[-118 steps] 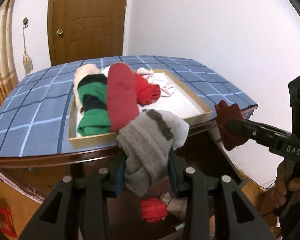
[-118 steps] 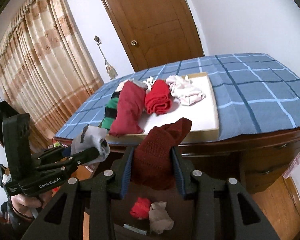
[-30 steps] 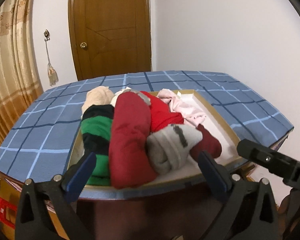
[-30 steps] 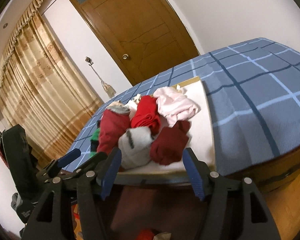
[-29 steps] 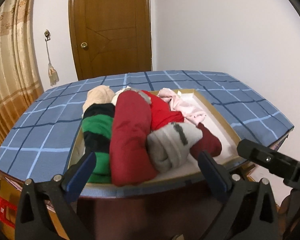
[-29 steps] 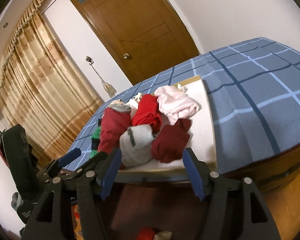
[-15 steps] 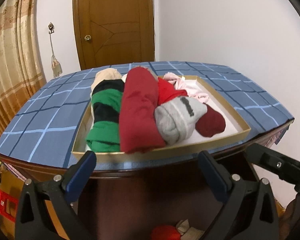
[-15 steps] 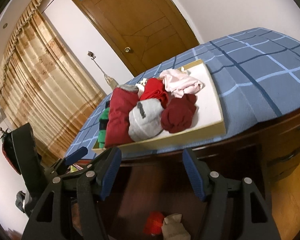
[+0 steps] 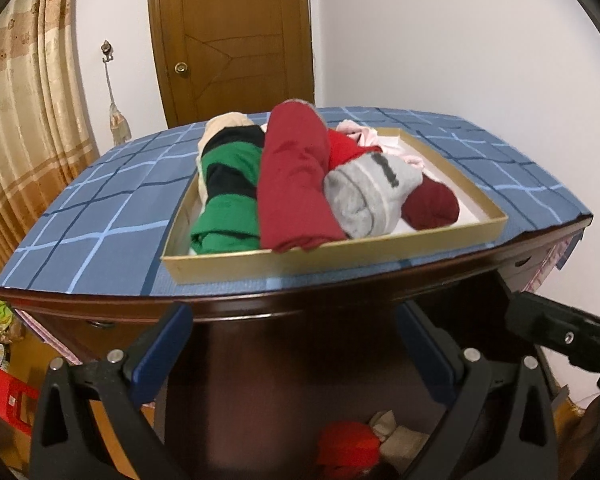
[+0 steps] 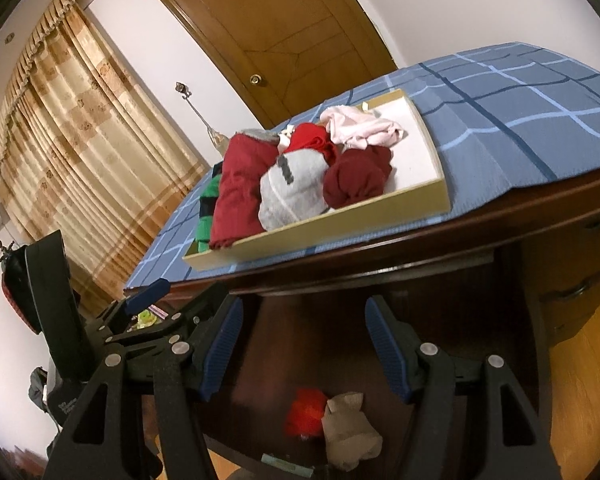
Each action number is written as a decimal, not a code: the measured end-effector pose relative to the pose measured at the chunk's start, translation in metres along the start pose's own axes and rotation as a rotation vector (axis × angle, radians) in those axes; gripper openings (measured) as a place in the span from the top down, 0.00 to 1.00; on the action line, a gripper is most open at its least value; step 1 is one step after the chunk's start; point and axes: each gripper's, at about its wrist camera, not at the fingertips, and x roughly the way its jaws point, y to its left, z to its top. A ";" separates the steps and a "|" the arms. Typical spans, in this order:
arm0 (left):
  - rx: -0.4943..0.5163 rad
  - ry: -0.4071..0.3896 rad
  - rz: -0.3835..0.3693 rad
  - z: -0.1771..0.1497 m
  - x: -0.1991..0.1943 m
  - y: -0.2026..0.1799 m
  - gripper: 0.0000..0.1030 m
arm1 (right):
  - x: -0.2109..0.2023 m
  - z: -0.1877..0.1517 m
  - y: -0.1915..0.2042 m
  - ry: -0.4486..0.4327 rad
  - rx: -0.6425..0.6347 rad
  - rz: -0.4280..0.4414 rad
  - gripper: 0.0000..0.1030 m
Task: Take underwear out of drawer
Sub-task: 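Move both open tools down from the tray into the open drawer, then grasp the red knit sock with the left tool while the right tool grasps the beige sock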
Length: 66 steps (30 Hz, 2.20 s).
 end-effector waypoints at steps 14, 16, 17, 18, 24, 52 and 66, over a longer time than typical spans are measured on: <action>0.008 0.045 0.010 -0.024 0.000 0.012 0.00 | 0.003 -0.021 0.002 0.062 -0.027 -0.011 0.36; 0.010 0.055 0.008 -0.028 0.000 0.015 0.00 | 0.004 -0.024 0.002 0.075 -0.027 -0.011 0.36; 0.012 0.060 0.009 -0.030 0.001 0.016 0.00 | 0.005 -0.025 0.002 0.078 -0.027 -0.012 0.36; 0.015 0.067 0.011 -0.032 0.002 0.017 0.00 | 0.006 -0.027 0.002 0.084 -0.028 -0.013 0.36; 0.022 0.097 0.018 -0.044 0.004 0.020 0.00 | 0.009 -0.034 0.001 0.113 -0.032 -0.018 0.36; 0.098 0.259 -0.003 -0.083 0.018 0.047 0.00 | 0.102 -0.073 -0.013 0.643 -0.210 -0.071 0.36; 0.096 0.273 -0.023 -0.079 0.021 0.052 0.00 | 0.150 -0.088 -0.021 0.870 -0.201 -0.058 0.52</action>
